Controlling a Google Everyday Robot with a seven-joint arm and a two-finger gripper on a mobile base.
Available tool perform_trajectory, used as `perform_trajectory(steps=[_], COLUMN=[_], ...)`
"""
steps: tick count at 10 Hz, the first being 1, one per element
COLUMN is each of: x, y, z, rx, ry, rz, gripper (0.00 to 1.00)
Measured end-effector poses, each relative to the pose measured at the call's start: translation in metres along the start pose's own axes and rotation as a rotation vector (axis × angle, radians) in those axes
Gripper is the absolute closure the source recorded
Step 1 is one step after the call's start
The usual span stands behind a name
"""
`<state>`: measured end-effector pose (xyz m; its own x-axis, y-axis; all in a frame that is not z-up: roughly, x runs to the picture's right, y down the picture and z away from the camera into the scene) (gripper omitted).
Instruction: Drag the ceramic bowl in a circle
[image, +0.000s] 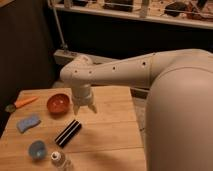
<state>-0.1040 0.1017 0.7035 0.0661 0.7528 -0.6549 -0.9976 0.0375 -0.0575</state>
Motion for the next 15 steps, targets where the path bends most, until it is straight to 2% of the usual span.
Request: perform_trajectory(steps=[9,11,13,15], x=[-0.001,-0.016,-0.051,-0.092], y=[0.000,-0.002,0.000,0.021], z=[0.000,0.004,0.005,-0.004], rx=[0.000,-0.009,-0.028,-0.034], ry=[-0.001,-0.010,-0.044,-0.076], rz=[-0.001,-0.030,-0.080,-0.163], gripper=[0.35,0.35,0.35,0.35])
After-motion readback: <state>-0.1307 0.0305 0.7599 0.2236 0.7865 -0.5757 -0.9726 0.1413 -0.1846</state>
